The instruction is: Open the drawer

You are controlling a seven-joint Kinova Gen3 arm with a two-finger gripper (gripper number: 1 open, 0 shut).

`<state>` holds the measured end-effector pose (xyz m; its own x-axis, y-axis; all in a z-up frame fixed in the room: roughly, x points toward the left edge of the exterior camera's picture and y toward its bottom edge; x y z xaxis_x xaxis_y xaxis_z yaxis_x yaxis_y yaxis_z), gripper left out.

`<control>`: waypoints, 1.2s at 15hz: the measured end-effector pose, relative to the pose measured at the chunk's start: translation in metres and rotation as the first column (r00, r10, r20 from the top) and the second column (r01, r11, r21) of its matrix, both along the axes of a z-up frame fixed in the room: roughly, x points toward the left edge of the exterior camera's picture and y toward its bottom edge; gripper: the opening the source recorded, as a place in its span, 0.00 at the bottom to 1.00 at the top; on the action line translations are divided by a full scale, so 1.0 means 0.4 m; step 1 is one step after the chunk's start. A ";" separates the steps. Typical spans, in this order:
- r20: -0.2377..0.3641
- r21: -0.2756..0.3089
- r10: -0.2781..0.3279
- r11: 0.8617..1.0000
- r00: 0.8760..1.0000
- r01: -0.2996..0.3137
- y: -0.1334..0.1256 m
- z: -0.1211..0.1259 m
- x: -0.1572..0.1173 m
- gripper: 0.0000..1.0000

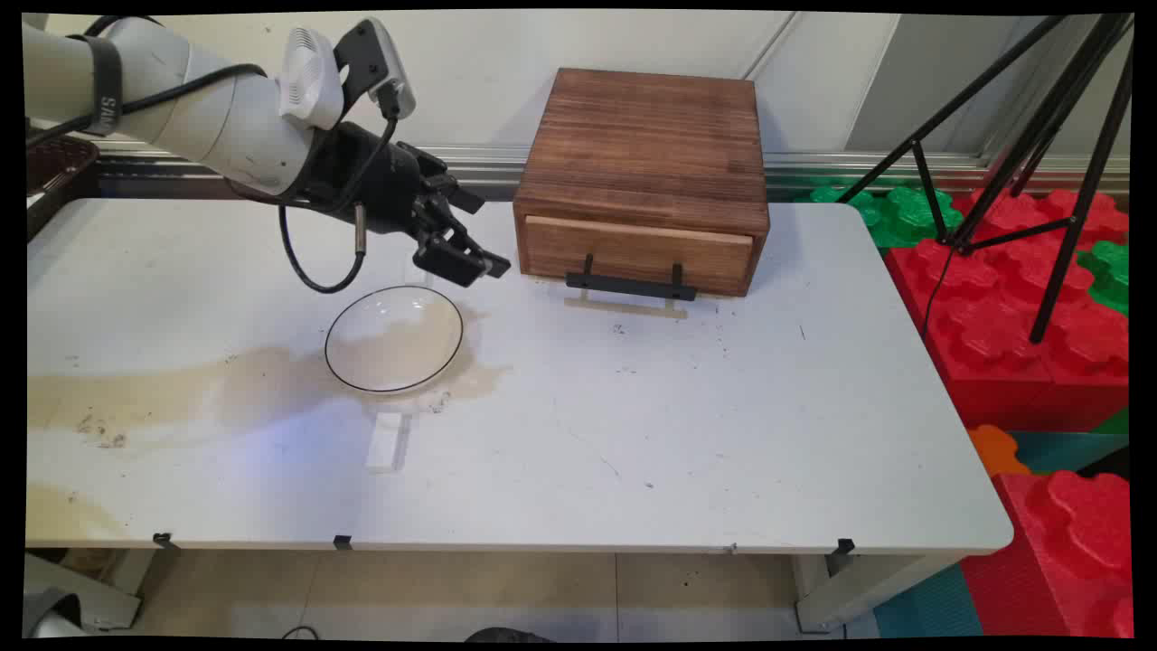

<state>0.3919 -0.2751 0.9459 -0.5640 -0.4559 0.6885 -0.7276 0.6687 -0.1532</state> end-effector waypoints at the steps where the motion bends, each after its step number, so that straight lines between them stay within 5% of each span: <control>1: 0.006 0.003 -0.008 1.000 1.000 0.008 0.001 0.002 -0.003 1.00; 8: 0.056 0.025 -0.041 0.999 0.998 0.039 -0.031 0.019 -0.060 1.00; 18: 0.155 0.071 -0.080 0.995 0.985 0.070 -0.164 -0.005 -0.228 1.00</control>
<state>0.3007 -0.3408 0.9438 -0.6973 -0.4490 0.5587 -0.6452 0.7327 -0.2165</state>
